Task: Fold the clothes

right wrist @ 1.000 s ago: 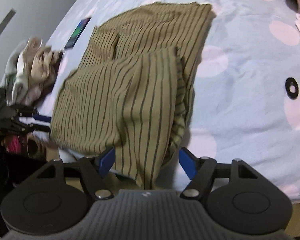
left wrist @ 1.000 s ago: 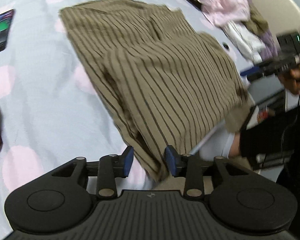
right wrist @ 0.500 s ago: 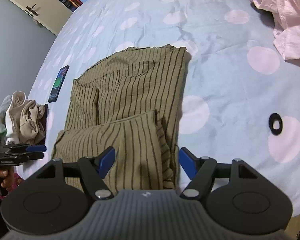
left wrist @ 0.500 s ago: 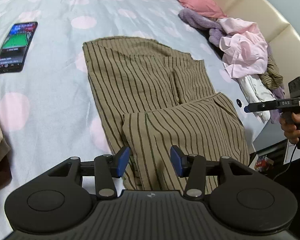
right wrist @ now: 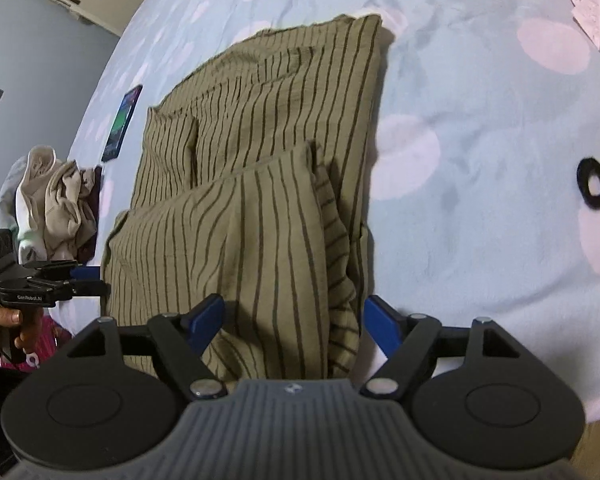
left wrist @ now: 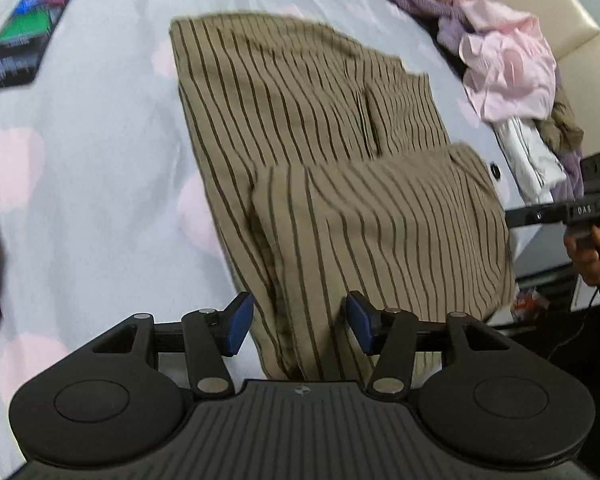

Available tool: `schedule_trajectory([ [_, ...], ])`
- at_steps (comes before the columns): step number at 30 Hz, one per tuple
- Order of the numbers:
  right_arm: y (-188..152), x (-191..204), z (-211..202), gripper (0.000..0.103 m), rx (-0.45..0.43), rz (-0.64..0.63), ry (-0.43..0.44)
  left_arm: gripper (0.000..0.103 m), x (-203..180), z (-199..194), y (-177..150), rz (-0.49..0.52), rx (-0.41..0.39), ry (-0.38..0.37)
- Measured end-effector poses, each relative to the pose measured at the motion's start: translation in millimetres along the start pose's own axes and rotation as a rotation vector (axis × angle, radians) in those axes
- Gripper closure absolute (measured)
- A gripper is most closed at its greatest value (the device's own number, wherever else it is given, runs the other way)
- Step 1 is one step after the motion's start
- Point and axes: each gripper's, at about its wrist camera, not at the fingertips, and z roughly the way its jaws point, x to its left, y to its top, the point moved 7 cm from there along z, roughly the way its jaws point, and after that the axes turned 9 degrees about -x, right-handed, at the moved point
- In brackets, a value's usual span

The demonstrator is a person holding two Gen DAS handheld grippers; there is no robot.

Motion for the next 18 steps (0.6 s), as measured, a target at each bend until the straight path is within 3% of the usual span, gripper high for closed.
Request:
schedule_trajectory([
  [11,23.6,-11.2,14.8,0.02,-0.018,0.028,0.001,0.05,19.0,30.6,25.4,-0.024,-0.005,0.07],
  [18,36.1,-14.3,35.3,0.019,0.016,0.066,0.03,0.049,21.0,44.9,33.9,-0.038,0.016,0.061],
])
